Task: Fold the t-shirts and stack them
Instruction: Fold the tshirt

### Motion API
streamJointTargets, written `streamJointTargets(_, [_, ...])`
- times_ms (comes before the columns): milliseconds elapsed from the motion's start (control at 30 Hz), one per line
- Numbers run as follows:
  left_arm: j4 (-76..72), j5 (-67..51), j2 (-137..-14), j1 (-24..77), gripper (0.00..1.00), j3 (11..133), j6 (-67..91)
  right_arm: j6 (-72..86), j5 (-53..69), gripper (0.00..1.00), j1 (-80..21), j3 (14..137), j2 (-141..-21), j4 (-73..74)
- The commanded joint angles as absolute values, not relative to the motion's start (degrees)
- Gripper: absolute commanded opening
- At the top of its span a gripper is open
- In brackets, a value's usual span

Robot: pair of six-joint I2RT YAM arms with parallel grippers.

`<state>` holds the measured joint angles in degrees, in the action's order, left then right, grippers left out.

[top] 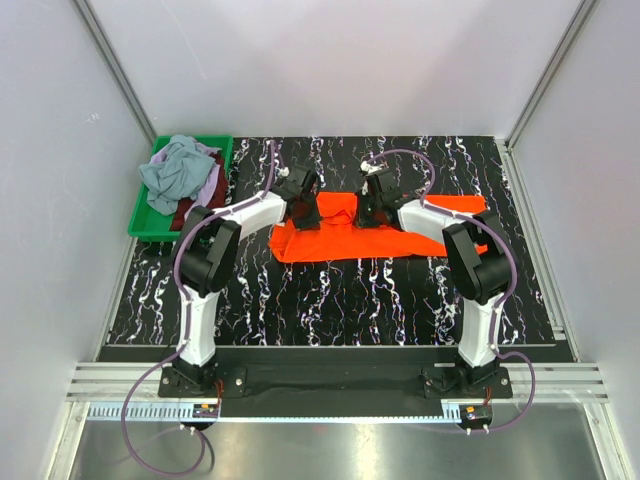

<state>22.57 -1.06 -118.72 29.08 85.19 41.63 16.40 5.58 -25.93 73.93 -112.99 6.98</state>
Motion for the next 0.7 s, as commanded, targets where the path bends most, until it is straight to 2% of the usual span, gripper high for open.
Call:
streamJointTargets(0, [21.0, 2.3, -120.8, 29.0, 0.00, 88.8, 43.7, 17.6, 3.5, 0.00, -26.1, 72.8, -107.8, 4.3])
streamJointTargets(667, [22.9, 4.0, -124.5, 28.7, 0.00, 94.3, 44.6, 20.4, 4.7, 0.00, -26.1, 65.0, -106.3, 0.8])
